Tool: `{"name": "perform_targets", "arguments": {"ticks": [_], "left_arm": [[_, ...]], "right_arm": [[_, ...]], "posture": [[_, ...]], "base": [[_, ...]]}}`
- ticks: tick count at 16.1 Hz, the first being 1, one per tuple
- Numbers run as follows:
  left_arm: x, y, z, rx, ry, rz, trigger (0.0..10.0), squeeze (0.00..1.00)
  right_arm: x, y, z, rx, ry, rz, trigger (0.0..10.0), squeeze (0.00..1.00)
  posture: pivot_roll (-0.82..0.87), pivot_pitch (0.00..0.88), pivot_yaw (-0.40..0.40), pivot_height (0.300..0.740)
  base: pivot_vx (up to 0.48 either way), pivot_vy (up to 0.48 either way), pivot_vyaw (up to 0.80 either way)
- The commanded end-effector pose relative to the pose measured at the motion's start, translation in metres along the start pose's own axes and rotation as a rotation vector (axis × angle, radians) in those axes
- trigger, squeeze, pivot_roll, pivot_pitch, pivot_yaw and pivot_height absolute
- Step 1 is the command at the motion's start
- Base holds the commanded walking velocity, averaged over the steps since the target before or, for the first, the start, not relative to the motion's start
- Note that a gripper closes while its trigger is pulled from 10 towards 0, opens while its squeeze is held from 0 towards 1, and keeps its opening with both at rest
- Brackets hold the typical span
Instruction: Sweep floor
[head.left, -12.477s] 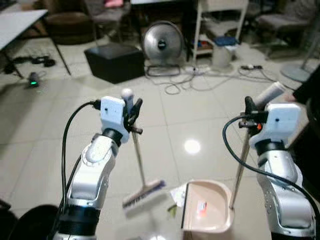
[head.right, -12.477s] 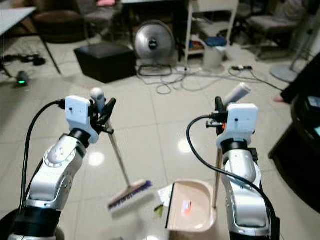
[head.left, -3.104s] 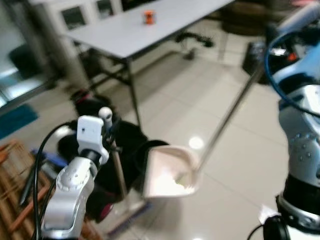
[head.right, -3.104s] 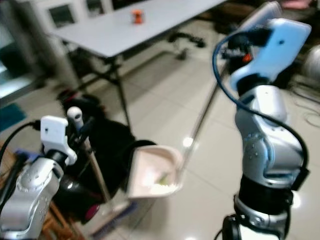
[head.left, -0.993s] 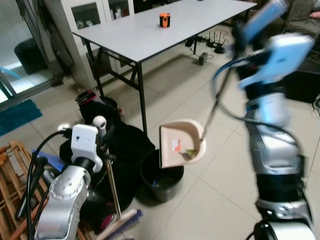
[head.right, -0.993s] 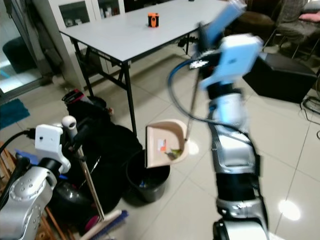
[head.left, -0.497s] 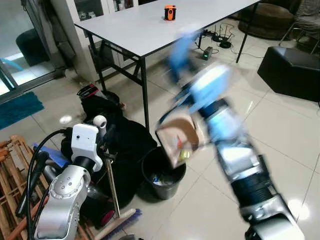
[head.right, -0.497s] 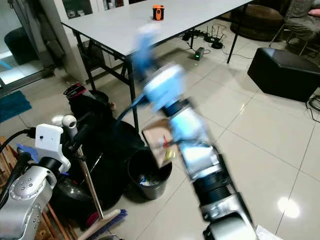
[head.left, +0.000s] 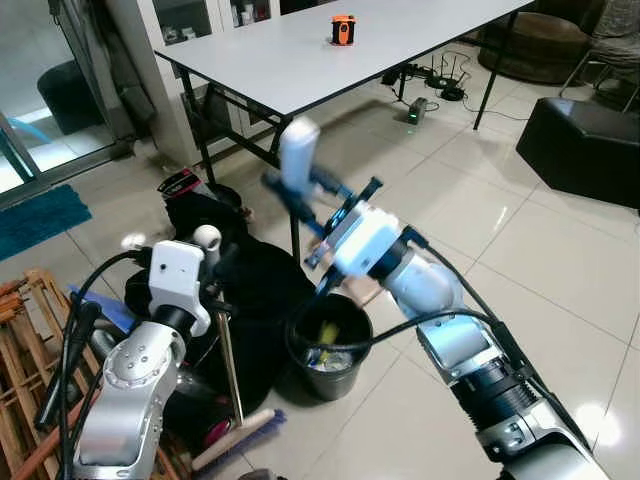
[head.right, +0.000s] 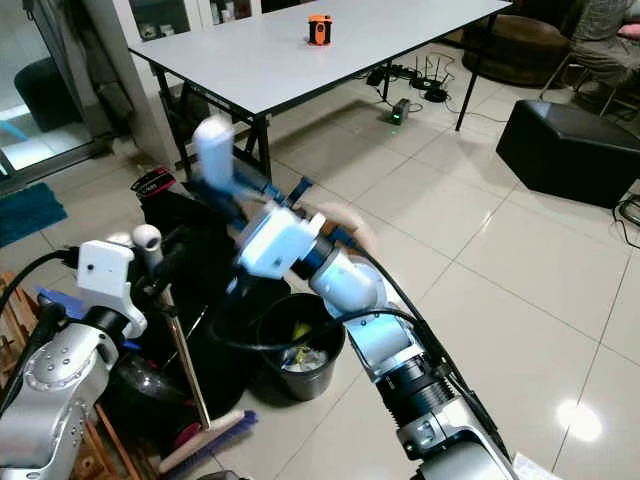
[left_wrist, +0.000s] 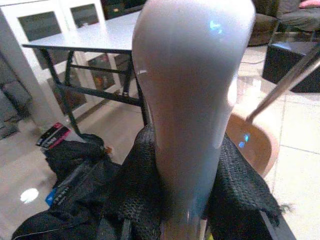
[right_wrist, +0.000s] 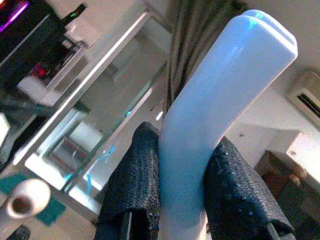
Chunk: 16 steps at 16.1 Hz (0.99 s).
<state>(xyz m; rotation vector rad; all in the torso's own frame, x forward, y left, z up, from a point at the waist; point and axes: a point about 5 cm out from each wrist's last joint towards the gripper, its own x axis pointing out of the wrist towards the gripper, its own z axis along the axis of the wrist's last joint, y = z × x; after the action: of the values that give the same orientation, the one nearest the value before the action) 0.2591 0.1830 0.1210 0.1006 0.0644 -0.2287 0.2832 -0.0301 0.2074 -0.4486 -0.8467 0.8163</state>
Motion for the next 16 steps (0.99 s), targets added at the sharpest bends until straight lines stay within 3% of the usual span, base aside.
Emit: {"name": "perform_targets", "arguments": {"ticks": [1, 2, 3, 4, 5, 6, 7, 8, 11, 13, 16], "left_arm": [[0.004, 0.0, 0.006, 0.016, -0.024, -0.019, 10.0, 0.0], [0.004, -0.001, 0.006, 0.015, -0.024, -0.024, 10.0, 0.0], [0.006, -0.004, 0.006, 0.011, -0.028, -0.037, 10.0, 0.0], [0.005, -0.004, 0.006, 0.008, -0.028, -0.043, 10.0, 0.0], [0.005, -0.004, 0.006, 0.003, -0.029, -0.05, 10.0, 0.0], [0.005, -0.005, 0.006, -0.012, -0.028, -0.061, 10.0, 0.0], [0.004, -0.005, 0.006, -0.02, -0.028, -0.065, 10.0, 0.0], [0.002, -0.005, 0.006, -0.031, -0.028, -0.067, 10.0, 0.0], [0.009, -0.014, 0.006, -0.042, -0.024, -0.079, 10.0, 0.0], [0.01, -0.014, 0.007, -0.056, -0.025, -0.077, 10.0, 0.0], [0.013, -0.017, 0.009, -0.068, -0.025, -0.086, 10.0, 0.0]], "right_arm": [[0.003, -0.004, 0.005, -0.072, -0.039, 0.021, 10.0, 0.0], [0.002, -0.008, 0.003, -0.11, -0.019, 0.011, 10.0, 0.0], [-0.003, -0.033, -0.003, -0.185, 0.055, -0.097, 10.0, 0.0], [-0.011, -0.058, -0.007, -0.197, 0.134, -0.235, 10.0, 0.0], [-0.015, -0.068, -0.008, -0.186, 0.162, -0.29, 10.0, 0.0], [-0.032, -0.089, -0.013, -0.08, 0.253, -0.45, 10.0, 0.0], [-0.037, -0.094, -0.014, -0.039, 0.277, -0.498, 10.0, 0.0], [-0.054, -0.101, -0.015, -0.022, 0.339, -0.573, 10.0, 0.0], [-0.083, -0.104, -0.016, -0.006, 0.478, -0.648, 10.0, 0.0], [-0.103, -0.099, -0.018, -0.075, 0.579, -0.652, 10.0, 0.0], [-0.122, -0.096, -0.016, -0.073, 0.667, -0.732, 10.0, 0.0]], "posture": [[-0.02, 0.0, 0.051, 0.74], [-0.02, 0.0, 0.05, 0.74], [-0.02, 0.0, 0.039, 0.74], [-0.03, 0.0, 0.038, 0.74], [-0.03, 0.0, 0.038, 0.74], [-0.03, 0.0, 0.04, 0.74], [-0.03, 0.0, 0.041, 0.74], [-0.04, 0.0, 0.043, 0.74], [-0.05, 0.0, 0.037, 0.74], [-0.05, 0.0, 0.032, 0.74], [-0.06, 0.0, 0.03, 0.74]], "base": [[0.0, 0.0, 0.0], [0.0, 0.0, 0.0], [0.0, 0.0, 0.0], [0.0, 0.0, 0.0], [0.0, 0.0, 0.0], [0.0, 0.0, 0.0], [0.0, 0.0, 0.0], [0.0, 0.0, 0.0], [0.0, 0.0, 0.0], [0.0, 0.0, 0.0], [-0.165, 0.0, 0.0]]}}
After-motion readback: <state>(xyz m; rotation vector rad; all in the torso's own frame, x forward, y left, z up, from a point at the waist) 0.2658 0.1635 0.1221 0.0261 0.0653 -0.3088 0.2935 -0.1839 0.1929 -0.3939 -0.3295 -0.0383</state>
